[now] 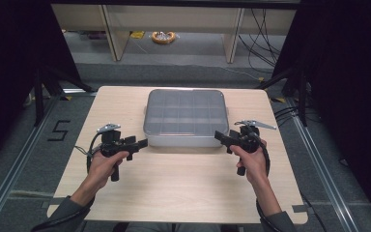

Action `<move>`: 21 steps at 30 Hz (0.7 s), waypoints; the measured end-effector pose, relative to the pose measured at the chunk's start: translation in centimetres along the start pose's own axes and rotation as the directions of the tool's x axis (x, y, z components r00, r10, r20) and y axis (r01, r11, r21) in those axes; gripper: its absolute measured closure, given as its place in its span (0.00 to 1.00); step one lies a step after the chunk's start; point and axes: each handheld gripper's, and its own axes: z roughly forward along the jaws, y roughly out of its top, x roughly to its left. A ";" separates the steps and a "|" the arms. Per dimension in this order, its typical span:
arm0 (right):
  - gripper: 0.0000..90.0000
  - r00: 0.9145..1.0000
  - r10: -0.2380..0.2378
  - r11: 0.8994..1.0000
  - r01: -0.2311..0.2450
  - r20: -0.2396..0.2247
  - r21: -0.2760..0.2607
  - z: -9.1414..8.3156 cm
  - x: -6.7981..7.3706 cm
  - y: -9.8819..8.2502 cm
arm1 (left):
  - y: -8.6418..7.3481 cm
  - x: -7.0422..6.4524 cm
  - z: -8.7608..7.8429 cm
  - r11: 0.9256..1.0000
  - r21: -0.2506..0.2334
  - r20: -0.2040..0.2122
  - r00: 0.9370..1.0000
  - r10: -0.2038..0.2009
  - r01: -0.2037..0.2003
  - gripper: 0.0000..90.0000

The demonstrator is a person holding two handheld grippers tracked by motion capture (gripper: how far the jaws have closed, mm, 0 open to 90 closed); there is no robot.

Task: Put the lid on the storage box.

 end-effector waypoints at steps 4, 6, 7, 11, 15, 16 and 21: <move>0.29 1.000 -0.016 1.000 0.016 -0.005 -0.001 -0.1 0.4 -0.3 | -0.6 -0.3 0.2 1.000 0.007 0.024 0.999 0.023 -0.023 0.33; 0.28 1.000 -0.021 1.000 0.021 -0.001 -0.002 0.0 0.4 -0.4 | -0.9 -0.5 0.4 0.999 0.011 0.033 0.999 0.031 -0.032 0.31; 0.26 1.000 -0.019 1.000 0.019 0.000 0.000 -0.1 0.6 -0.5 | -1.0 -0.5 0.4 0.999 0.010 0.039 0.999 0.036 -0.037 0.29; 0.21 1.000 -0.002 1.000 0.002 -0.002 0.002 -0.4 1.1 -0.7 | -1.7 -1.0 0.4 0.999 0.014 0.055 0.998 0.042 -0.043 0.24; 0.18 0.999 -0.049 0.999 0.049 0.007 -0.021 -0.7 1.0 -1.0 | -2.6 -1.2 0.1 0.998 0.017 0.067 0.996 0.052 -0.054 0.16; 0.18 0.999 -0.049 0.999 0.049 -0.010 -0.011 -0.9 1.1 -1.1 | -2.8 -1.2 0.0 0.998 0.017 0.073 0.996 0.059 -0.060 0.17; 0.18 0.997 -0.073 0.997 0.073 -0.010 -0.007 -1.1 1.2 -1.8 | -3.9 -1.4 -0.8 0.996 0.003 0.058 0.995 0.084 -0.084 0.16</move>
